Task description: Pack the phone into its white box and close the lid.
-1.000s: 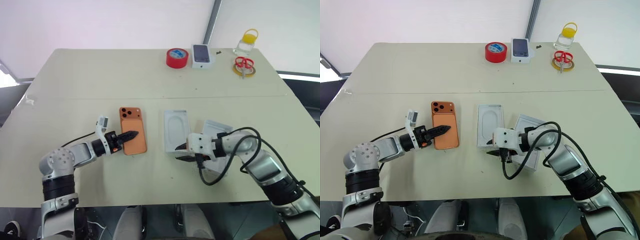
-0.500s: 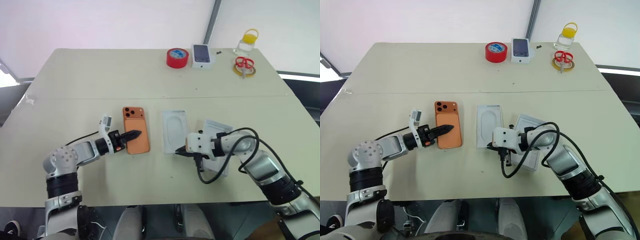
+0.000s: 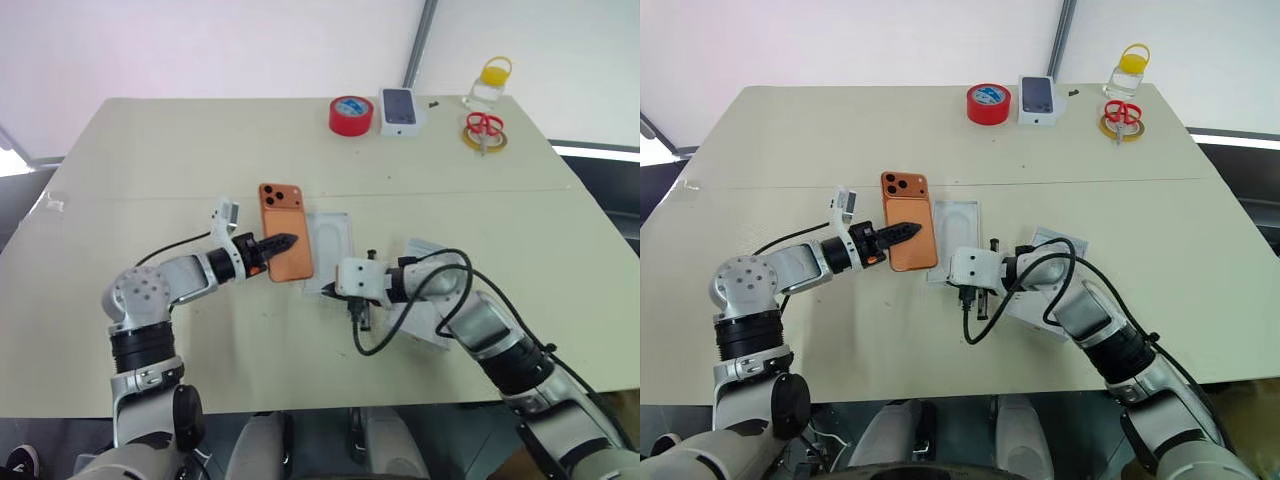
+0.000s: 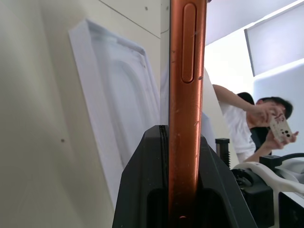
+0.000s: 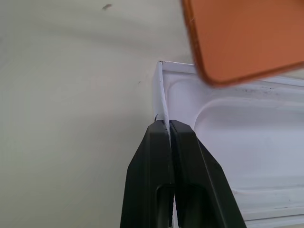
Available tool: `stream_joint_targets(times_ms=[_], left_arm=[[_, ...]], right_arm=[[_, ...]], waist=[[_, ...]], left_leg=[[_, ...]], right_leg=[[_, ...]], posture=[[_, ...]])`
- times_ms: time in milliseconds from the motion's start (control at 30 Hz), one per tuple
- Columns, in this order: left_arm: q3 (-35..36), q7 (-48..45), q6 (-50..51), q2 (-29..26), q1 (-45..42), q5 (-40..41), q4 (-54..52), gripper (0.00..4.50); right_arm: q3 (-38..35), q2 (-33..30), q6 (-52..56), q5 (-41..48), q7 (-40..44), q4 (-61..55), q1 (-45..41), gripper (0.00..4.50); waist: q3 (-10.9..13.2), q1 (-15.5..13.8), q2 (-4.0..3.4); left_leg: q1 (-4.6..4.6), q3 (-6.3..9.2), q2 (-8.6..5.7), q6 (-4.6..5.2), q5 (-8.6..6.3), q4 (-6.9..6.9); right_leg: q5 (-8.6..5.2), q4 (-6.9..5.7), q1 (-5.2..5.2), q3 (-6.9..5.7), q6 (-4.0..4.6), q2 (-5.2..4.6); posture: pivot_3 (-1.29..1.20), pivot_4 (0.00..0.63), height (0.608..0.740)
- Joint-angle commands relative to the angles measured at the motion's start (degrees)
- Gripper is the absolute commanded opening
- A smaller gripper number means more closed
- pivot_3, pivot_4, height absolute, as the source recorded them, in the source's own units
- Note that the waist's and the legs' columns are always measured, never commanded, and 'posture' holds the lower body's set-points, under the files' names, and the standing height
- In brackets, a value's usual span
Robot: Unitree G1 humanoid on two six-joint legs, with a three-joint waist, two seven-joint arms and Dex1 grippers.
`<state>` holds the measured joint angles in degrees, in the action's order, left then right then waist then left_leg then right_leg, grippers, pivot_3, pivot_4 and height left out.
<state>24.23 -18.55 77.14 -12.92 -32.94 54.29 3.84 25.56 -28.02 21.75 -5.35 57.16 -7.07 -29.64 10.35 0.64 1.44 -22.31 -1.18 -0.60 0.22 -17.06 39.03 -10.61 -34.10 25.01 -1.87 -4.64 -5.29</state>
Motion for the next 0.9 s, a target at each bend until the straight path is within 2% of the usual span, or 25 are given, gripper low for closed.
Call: stream_joint_targets(times_ms=[33, 167, 300, 400, 500, 600, 767, 900], left_arm=[[0.66, -1.14, -1.46, 0.59, -2.66, 1.82, 1.48, 0.0], [-0.11, -1.82, -0.98, 0.93, -4.36, 1.81, 4.54, 0.0], [-0.56, -2.17, -0.84, 1.52, -5.83, 1.93, 6.55, 0.0], [-1.03, -2.08, -0.66, 2.49, -7.6, 1.17, 10.07, 0.0], [-2.65, -2.99, -1.1, 2.74, -8.71, 0.08, 12.42, 0.0], [-4.83, -4.17, -1.34, 2.87, -9.12, -1.16, 13.95, 0.0], [-7.66, -5.68, -0.83, 3.03, -9.08, -2.8, 15.29, 0.0], [-7.38, -5.85, 0.05, 3.05, -10.11, -3.19, 16.97, 1.81]], right_arm=[[0.29, 0.27, 0.47, 0.6, 0.42, -1.27, -0.39, 1.44], [-3.6, -1.07, 3.19, 5.69, 2.76, -4.67, 0.19, 3.45], [-8.27, -3.86, 6.95, 12.51, 6.26, -9.4, 0.28, 3.45], [-12.51, -7.48, 7.77, 15.58, 8.01, -7.7, 0.08, 3.45], [-13.29, -11.14, 3.32, 12.43, 6.68, -2.5, 0.33, 3.45], [-14.46, -11.48, 0.68, 11.16, 3.74, 3.02, -0.48, 3.45], [-15.72, -14.1, -4.88, 10.12, 3.63, 9.07, 2.03, 3.45], [-17.25, -13.74, -5.07, 11.96, 3.25, 8.72, 2.42, 3.51]], waist=[[0.0, -0.12, 0.0], [0.01, -0.2, 0.01], [0.02, -0.14, 0.01], [0.02, -0.2, 0.02], [0.03, -0.2, 0.03], [0.03, -0.12, 0.03], [0.03, -0.06, 0.03], [0.04, -0.11, 0.04]], left_leg=[[-0.01, 0.0, -0.01, 0.0, 0.0, 0.0], [-0.03, 0.01, -0.08, 0.01, 0.0, 0.02], [-0.04, 0.03, -0.09, 0.02, 0.0, 0.02], [-0.04, 0.05, -0.09, 0.03, 0.0, 0.03], [-0.04, 0.05, -0.11, 0.04, -0.01, 0.04], [-0.04, 0.02, -0.1, 0.04, -0.01, 0.04], [-0.04, 0.0, -0.08, 0.04, -0.01, 0.02], [-0.04, -0.01, -0.08, 0.05, -0.01, 0.04]], right_leg=[[0.0, 0.0, 0.0, 0.0, 0.0, 0.0], [0.0, 0.02, -0.03, 0.01, 0.0, -0.04], [0.0, 0.03, -0.03, 0.0, 0.0, -0.04], [0.0, 0.02, -0.04, -0.02, -0.01, -0.04], [0.0, 0.04, -0.07, -0.03, -0.01, -0.04], [-0.01, 0.04, -0.06, -0.02, -0.01, -0.03], [0.01, 0.03, -0.04, -0.02, -0.03, -0.02], [0.01, 0.04, -0.05, 0.0, -0.02, -0.03]], posture=[[0.0, 0.15, 0.739], [0.0, 0.15, 0.739], [0.0, 0.15, 0.739], [0.0, 0.15, 0.739], [0.0, 0.15, 0.739], [0.0, 0.15, 0.739], [0.0, 0.15, 0.739], [0.0, 0.15, 0.739]])
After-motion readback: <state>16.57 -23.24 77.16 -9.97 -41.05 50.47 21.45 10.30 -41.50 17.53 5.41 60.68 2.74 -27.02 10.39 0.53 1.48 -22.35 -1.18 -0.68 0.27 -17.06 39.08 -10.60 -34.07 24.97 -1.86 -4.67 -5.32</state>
